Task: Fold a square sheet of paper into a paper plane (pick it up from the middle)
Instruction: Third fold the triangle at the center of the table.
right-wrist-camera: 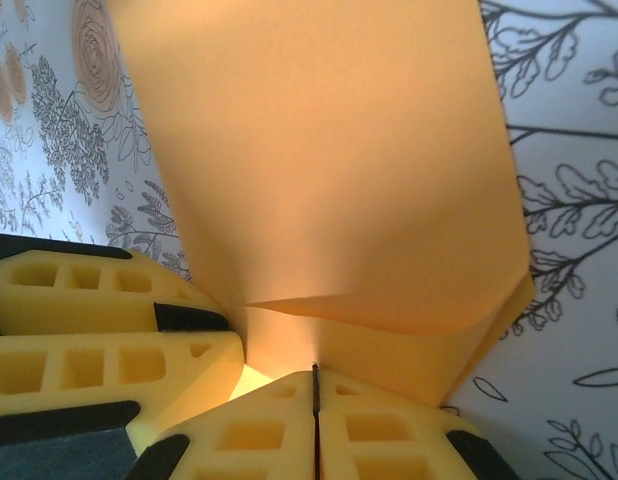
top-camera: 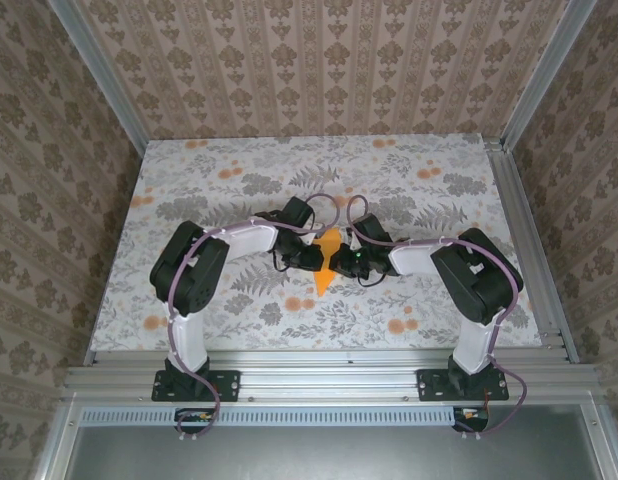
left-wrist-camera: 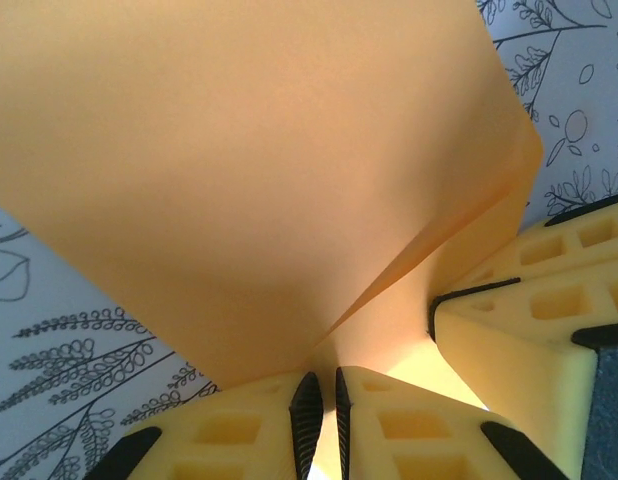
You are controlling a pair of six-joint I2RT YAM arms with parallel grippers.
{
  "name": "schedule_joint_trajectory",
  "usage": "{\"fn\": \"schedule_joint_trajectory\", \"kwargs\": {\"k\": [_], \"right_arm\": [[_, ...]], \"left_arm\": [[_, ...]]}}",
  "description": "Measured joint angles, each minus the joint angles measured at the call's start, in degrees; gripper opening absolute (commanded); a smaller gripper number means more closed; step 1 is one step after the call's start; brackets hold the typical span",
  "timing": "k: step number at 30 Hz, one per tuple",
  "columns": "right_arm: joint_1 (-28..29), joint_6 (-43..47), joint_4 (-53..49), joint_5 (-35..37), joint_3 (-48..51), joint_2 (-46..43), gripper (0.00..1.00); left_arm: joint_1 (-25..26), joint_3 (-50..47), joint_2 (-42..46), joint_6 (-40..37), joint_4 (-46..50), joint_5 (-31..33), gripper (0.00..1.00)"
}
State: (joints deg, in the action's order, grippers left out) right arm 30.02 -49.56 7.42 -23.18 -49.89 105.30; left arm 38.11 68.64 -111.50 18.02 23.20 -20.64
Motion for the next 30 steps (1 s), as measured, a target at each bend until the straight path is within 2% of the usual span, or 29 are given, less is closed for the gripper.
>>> {"fn": "schedule_joint_trajectory", "kwargs": {"k": [9,17,24,30], "right_arm": [[-0.1,1.4,-0.4,0.5,-0.2,0.0,0.10],[-0.2,1.4,-0.3,0.3,-0.2,0.1,0.08],[-0.2,1.6,-0.3,0.1,-0.2,0.1,0.09],[-0.5,1.8,0.2,-1.2,0.2,0.2,0.09]], "left_arm": [[2.0,0.1,1.3,-1.6,0.2,4.2,0.22],[2.3,0.0,4.1,-2.3,2.1,8.0,0.29],[2.4,-4.8,16.9,-1.9,1.2,9.6,0.30],[4.9,-15.4,21.8,2.8,-7.2,6.6,0.27]]}}
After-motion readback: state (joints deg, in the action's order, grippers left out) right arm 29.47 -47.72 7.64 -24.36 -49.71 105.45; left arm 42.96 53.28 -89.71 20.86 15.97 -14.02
